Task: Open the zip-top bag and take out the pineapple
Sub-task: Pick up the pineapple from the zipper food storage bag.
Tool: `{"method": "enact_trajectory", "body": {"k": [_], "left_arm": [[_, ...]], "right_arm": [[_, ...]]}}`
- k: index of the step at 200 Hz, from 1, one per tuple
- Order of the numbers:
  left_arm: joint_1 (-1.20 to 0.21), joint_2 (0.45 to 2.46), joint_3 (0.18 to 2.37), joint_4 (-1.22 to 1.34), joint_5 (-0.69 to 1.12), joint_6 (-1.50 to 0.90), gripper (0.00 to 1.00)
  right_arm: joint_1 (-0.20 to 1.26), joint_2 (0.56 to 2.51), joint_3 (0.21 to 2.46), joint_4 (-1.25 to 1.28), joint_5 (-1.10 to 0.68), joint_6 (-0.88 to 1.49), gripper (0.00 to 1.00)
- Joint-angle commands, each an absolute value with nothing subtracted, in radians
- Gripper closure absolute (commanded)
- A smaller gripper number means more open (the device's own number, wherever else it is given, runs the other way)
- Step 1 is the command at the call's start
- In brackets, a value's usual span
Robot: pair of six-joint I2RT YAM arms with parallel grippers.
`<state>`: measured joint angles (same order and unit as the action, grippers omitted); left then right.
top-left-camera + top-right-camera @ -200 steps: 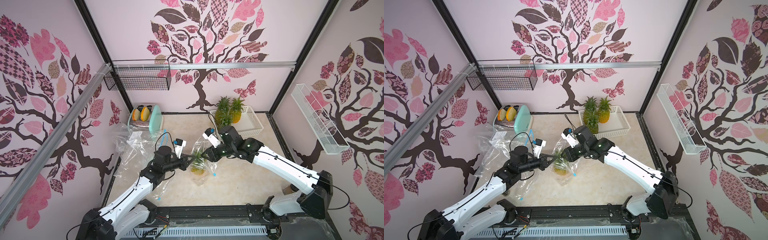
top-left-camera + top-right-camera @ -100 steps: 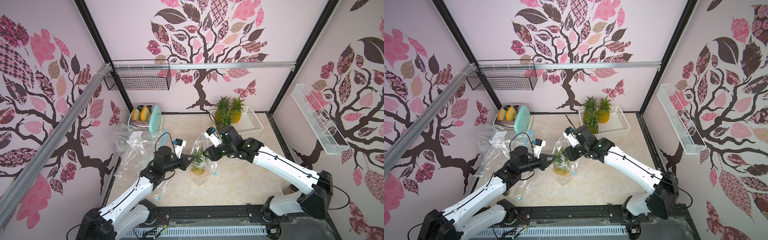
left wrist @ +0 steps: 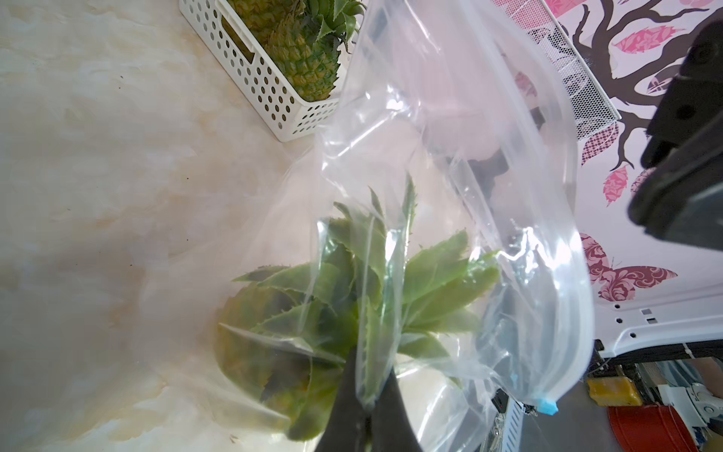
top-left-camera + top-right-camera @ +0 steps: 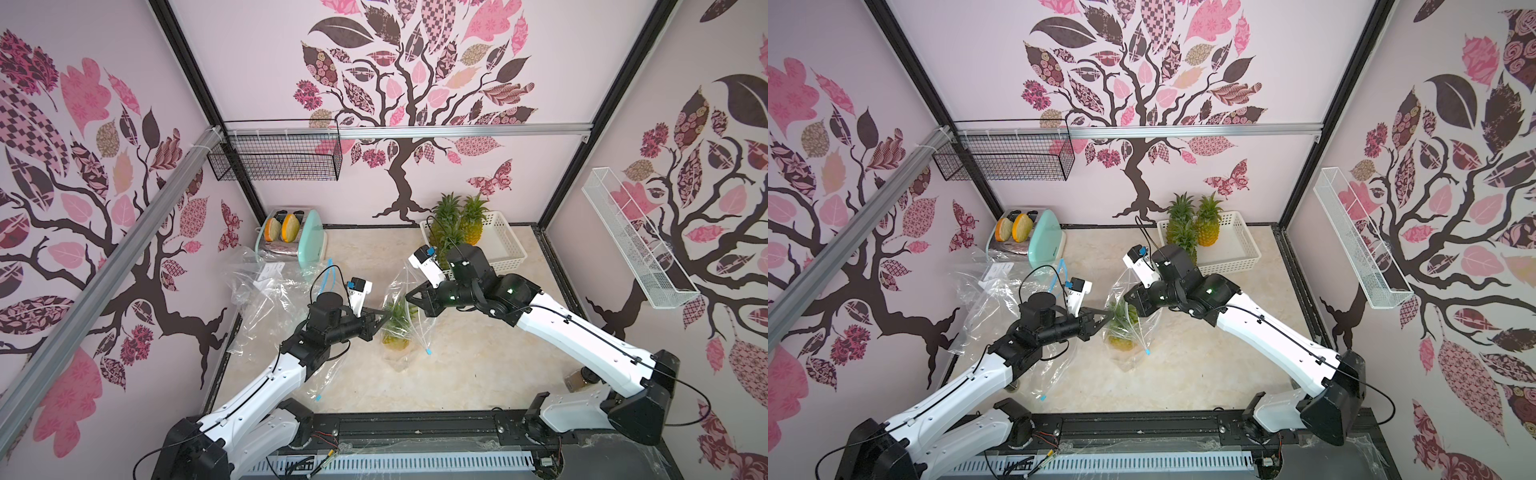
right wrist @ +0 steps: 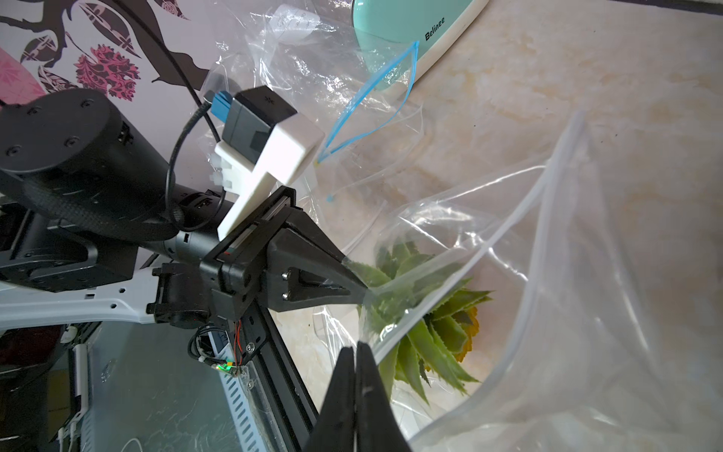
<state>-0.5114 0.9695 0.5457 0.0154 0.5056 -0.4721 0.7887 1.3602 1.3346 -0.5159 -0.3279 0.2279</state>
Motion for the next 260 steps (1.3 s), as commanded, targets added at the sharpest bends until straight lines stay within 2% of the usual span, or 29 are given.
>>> {"method": "enact_trajectory", "body": {"k": [1,39,103,123,152,173,260], "left_arm": [[-0.515,0.965,0.537,0.064,0.514,-0.466,1.0],[-0.514,0.968,0.538,0.067,0.514,-0.464,1.0],[-0.515,0.977,0.537,0.077,0.516,-0.465,1.0],[-0.514,0.978,0.538,0.08,0.521,-0.466,1.0],[-0.514,0.979,0.541,0.078,0.525,-0.463,1.0],[-0.514,0.977,0.538,0.084,0.525,-0.462,1.0],[-0.516,0.983,0.515,0.137,0.551,-0.469,1.0]], "right_arm": [[0.786,1.388,1.371,-0.568,-0.283,0.221,0.94],[0.786,1.413,1.371,-0.621,-0.214,0.212,0.94],[0.785,1.432,1.359,-0.654,-0.12,0.199,0.88],[0.786,1.445,1.354,-0.639,-0.15,0.189,0.8],[0.787,1.479,1.367,-0.629,-0.236,0.17,0.62],[0.787,1.499,1.37,-0.624,-0.266,0.167,0.55],[0.8,1.54,1.378,-0.582,-0.323,0.203,0.43]]}}
